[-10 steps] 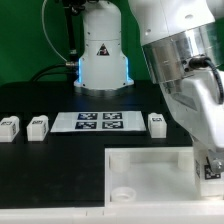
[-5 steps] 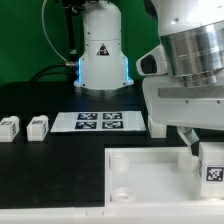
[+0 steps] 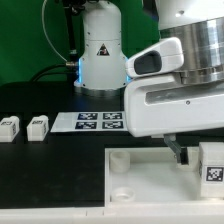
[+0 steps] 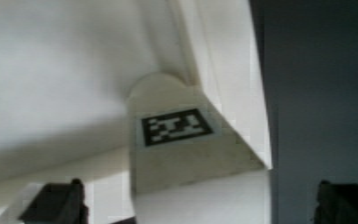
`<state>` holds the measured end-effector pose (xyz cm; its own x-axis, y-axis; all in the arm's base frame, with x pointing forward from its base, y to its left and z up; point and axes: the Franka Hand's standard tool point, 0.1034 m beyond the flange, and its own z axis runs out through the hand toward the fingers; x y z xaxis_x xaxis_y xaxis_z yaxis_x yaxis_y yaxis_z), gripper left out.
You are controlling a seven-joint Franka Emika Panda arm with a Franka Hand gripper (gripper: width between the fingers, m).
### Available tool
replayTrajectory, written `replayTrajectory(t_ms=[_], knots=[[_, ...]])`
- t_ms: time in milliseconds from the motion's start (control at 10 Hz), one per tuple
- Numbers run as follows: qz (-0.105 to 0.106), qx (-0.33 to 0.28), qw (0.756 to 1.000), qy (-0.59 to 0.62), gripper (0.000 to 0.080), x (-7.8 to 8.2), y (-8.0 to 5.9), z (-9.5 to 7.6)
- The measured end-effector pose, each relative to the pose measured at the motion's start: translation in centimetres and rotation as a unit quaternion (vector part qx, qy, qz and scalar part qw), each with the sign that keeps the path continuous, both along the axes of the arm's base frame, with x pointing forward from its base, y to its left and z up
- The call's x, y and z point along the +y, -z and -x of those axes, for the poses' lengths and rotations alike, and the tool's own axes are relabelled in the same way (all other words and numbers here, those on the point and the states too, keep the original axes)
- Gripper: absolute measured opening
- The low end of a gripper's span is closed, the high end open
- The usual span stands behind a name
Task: Assemble one leg
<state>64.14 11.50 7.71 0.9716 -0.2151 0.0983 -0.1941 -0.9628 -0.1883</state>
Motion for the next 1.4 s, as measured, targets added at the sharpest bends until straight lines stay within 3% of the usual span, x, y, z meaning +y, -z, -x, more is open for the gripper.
replayTrajectory(t_ms=[200,300,400,500,600,700,900,1100,1300,1400], knots=[[0.033,-0.018,0.991,-0.128,0.0649,-0.60,0.26,-0.26],[0.033,-0.018,0.991,-0.126,0.0649,-0.63,0.26,-0.28],[0.033,-0.018,0.991,-0.126,0.0513,-0.62,0.29,-0.24],[0.031,-0.017,0.992,-0.118,0.0513,-0.59,0.29,-0.24],[0.016,-0.006,0.999,-0.042,0.0373,-0.41,0.29,-0.22],[0.011,0.001,1.000,0.003,0.0294,-0.53,0.28,-0.24],[-0.003,0.018,0.993,0.113,0.0294,-0.77,0.37,-0.21],[-0.033,0.047,0.958,0.279,0.0294,-1.07,0.37,0.04],[-0.071,0.083,0.900,0.422,0.0294,-1.01,0.48,0.62],[-0.074,0.089,0.887,0.447,0.0294,-0.94,0.49,0.68]])
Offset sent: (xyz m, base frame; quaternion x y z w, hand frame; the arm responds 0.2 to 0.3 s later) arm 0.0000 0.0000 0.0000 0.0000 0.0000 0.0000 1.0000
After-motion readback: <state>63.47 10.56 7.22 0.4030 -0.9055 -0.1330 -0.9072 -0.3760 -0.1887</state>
